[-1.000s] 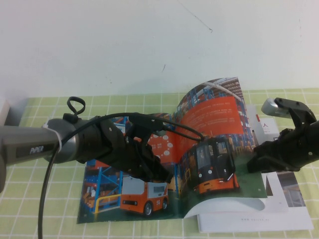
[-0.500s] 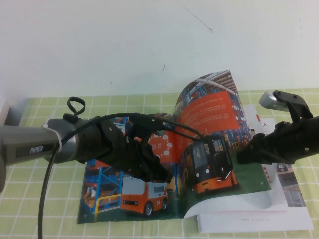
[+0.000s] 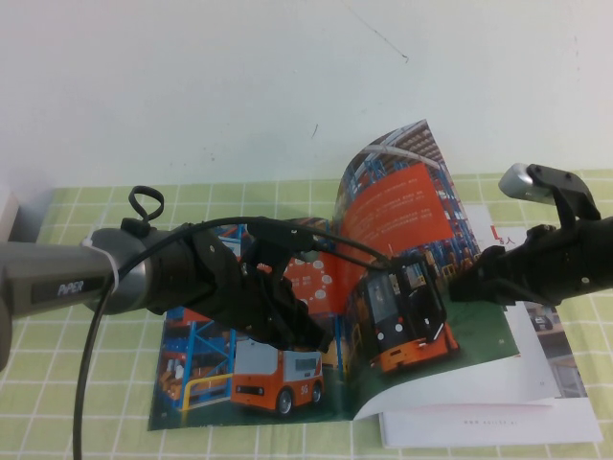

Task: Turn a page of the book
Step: Open the closed book

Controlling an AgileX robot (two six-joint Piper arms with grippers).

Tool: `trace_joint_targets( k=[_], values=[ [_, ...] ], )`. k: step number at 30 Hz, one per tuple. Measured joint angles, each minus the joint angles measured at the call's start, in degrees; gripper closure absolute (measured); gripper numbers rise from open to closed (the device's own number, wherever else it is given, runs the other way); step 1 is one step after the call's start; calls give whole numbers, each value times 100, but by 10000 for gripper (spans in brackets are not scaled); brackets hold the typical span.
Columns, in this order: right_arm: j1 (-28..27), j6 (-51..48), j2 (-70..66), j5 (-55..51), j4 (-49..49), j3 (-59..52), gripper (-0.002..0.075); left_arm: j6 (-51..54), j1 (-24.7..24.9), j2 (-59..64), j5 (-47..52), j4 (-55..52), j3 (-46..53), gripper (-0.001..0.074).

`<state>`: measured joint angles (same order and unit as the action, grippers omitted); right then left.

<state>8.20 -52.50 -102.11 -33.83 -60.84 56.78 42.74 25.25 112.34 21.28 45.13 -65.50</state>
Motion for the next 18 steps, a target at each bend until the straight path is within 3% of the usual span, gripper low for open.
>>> trace_joint_targets(
  k=[5,18],
  values=[
    [0,-51,0,-132,-246,0,308,0,0,0,0,0,0,739],
    [0,-567,0,-534,-831,0,505,0,0,0,0,0,0,739]
  ],
)
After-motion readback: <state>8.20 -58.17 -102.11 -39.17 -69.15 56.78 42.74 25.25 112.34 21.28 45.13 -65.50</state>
